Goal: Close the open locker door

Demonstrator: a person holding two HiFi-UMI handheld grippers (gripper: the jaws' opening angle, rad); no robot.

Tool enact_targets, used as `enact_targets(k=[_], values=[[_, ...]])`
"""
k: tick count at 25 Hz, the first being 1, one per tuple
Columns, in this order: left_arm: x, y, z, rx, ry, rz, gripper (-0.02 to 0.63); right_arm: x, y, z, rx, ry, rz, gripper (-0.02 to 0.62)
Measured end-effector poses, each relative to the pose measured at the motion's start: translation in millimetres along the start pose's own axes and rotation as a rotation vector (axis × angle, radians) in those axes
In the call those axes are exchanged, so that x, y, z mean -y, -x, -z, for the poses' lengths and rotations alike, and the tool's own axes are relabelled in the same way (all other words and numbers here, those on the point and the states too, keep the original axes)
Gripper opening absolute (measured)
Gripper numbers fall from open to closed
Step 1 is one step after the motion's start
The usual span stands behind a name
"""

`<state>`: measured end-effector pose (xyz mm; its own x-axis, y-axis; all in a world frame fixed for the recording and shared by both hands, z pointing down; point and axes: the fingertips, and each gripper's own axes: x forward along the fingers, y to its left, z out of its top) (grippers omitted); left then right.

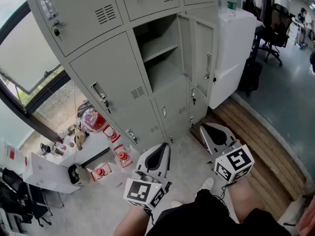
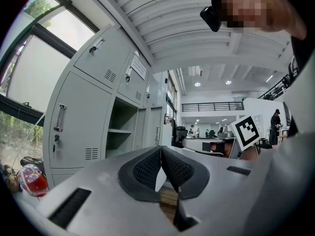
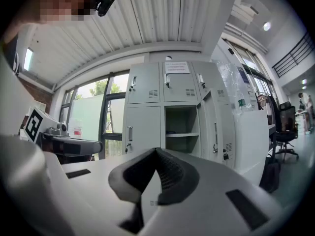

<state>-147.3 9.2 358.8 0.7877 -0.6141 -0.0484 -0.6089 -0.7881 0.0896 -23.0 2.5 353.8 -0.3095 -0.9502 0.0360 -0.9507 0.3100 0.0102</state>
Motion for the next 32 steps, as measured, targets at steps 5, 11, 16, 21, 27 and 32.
enact_targets(k=[5,11,16,21,27,32], values=[[-3.0,-2.2,1.4,-0.002,0.001,-0.001,0.017,-0.1,-3.5,-1.5,0.015,-0.01,-0.009,0.052],[-3.6,-1.6,2.9,-0.006,0.001,0.006,0.017,-1.4,-5.1,-2.5,0.034,-0.033,-0.012,0.052],[-4.0,3.2,2.4,-0.006,-0.004,0.013,0.017,-4.3,-5.4,-4.1,0.034,-0.023,-0.012,0.052],[-4.4,4.8,2.9,-0.006,-0.005,0.011,0.017,-5.5,-6.8,-6.3,0.033,-0.013,-0.019,0.052],[-7.5,-8.1,-2.4,0.008,-0.011,-0.013,0.017,8.8,-16.3,-9.9,0.037,-0.019,-0.038,0.052],[-8.6,-31.3,-4.2,0.012,-0.01,-0.044,0.017,31.0,-26.5,-15.8,0.044,-0.023,-0.065,0.052]])
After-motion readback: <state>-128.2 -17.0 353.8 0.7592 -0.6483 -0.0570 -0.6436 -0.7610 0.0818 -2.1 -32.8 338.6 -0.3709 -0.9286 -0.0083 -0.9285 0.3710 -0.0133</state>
